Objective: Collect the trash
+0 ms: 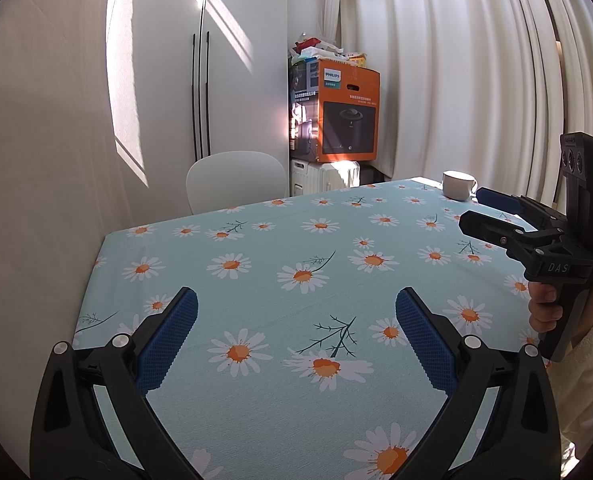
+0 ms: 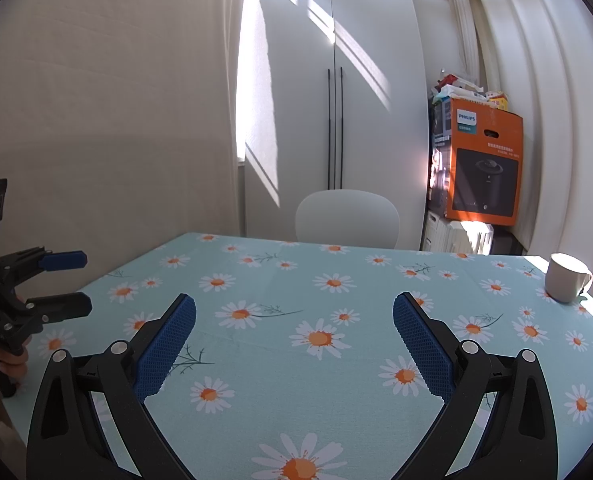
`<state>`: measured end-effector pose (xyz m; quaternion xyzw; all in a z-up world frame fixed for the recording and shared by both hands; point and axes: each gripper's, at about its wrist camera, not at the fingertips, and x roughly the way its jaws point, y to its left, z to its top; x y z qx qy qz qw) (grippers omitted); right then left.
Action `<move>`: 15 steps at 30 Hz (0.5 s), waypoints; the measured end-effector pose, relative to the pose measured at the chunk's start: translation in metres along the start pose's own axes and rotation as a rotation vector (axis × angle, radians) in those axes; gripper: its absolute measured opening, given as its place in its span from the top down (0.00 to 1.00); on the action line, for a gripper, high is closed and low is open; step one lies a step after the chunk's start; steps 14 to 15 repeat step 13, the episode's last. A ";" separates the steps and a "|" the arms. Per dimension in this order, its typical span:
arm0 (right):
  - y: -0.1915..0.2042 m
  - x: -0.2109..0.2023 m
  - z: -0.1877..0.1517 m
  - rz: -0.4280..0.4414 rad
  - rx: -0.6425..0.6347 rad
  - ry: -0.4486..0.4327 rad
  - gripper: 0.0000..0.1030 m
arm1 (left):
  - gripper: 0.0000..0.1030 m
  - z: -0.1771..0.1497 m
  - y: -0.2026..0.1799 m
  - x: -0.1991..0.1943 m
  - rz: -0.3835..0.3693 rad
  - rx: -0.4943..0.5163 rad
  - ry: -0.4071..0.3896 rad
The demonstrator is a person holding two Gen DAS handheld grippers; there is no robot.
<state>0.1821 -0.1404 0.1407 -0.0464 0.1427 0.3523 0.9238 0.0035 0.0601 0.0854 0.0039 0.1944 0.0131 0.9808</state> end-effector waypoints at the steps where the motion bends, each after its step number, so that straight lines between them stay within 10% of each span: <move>1: 0.000 0.000 0.000 0.000 0.000 0.000 0.08 | 0.06 0.000 0.000 0.000 -0.001 0.000 0.000; 15: -0.001 0.000 -0.001 0.000 0.000 -0.001 0.08 | 0.06 -0.002 0.002 0.003 -0.002 0.004 0.015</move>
